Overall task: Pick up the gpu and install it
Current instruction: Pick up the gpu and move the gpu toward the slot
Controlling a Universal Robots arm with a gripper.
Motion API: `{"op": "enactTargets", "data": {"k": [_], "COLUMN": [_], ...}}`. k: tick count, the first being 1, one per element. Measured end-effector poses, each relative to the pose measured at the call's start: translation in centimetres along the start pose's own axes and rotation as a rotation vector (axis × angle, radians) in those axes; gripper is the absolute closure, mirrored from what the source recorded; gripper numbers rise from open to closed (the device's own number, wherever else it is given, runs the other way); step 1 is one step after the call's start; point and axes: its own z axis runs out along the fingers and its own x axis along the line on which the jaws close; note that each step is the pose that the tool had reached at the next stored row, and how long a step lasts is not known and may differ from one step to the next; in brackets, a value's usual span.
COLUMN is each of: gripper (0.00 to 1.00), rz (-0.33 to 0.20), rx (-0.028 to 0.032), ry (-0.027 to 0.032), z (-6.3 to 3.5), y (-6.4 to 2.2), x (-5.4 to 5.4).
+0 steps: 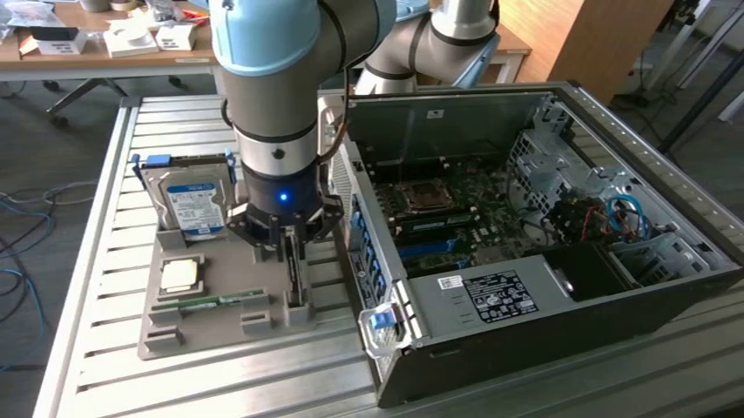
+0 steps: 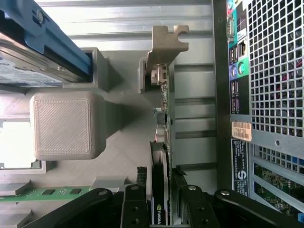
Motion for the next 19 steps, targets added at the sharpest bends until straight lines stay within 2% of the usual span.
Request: {"op": "enactTargets", "data": {"k": [19], "gripper": [0.65], "rz": [0.000], "rx": [-0.0001], "ry": [0.0001], "z": [0.31], "y": [-0.07], "x": [-0.04]}}
